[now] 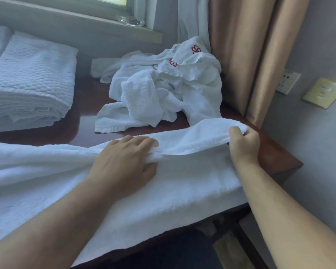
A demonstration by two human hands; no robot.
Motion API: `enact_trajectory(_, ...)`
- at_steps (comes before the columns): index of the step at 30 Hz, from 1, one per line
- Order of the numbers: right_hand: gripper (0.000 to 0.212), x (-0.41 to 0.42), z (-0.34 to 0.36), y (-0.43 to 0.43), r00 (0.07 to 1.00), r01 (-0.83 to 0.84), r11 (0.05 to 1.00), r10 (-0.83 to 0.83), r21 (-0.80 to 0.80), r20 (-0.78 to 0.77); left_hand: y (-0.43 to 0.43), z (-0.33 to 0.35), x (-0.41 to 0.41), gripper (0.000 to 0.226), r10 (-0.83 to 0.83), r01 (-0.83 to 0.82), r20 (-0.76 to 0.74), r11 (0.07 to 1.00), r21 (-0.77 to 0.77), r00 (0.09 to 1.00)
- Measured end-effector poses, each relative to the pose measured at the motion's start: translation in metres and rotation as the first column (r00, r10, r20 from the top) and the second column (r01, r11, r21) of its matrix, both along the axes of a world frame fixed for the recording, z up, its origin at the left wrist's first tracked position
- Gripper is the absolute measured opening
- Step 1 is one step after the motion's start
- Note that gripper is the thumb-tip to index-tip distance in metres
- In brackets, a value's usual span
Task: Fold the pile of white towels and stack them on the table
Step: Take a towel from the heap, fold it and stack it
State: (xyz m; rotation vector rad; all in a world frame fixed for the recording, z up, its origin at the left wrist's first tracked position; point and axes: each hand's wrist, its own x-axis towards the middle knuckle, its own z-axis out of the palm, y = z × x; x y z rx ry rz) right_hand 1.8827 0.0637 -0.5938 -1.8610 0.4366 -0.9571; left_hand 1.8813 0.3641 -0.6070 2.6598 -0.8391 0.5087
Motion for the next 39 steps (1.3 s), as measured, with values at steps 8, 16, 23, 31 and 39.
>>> enact_trajectory(8,0.012,-0.002,-0.002,-0.007,0.997,-0.020,0.998,0.024,-0.057,0.072,0.001,0.007,-0.003,0.040,-0.048,0.049,-0.033,0.998,0.036,0.998)
enact_trajectory(16,0.018,-0.005,0.009,-0.004,0.997,0.027,0.997,-0.032,0.069,0.071,0.001,0.005,-0.004,0.039,-0.070,0.070,-0.019,0.998,-0.001,0.997)
enact_trajectory(23,0.027,0.003,0.049,0.024,0.870,-0.140,0.731,-0.231,-0.668,-0.436,0.000,0.004,-0.004,0.038,-0.072,0.072,0.008,0.997,-0.021,0.997)
enact_trajectory(31,0.066,0.018,-0.004,0.085,0.619,-0.490,0.737,-0.081,-0.465,-0.781,0.001,0.003,-0.004,0.037,-0.051,0.051,-0.023,0.999,-0.004,0.998)
enact_trajectory(39,0.073,0.024,-0.010,0.077,0.595,-0.514,0.724,-0.084,-0.459,-0.799,0.010,0.008,-0.007,0.050,-0.015,0.016,-0.065,1.000,0.021,0.998)
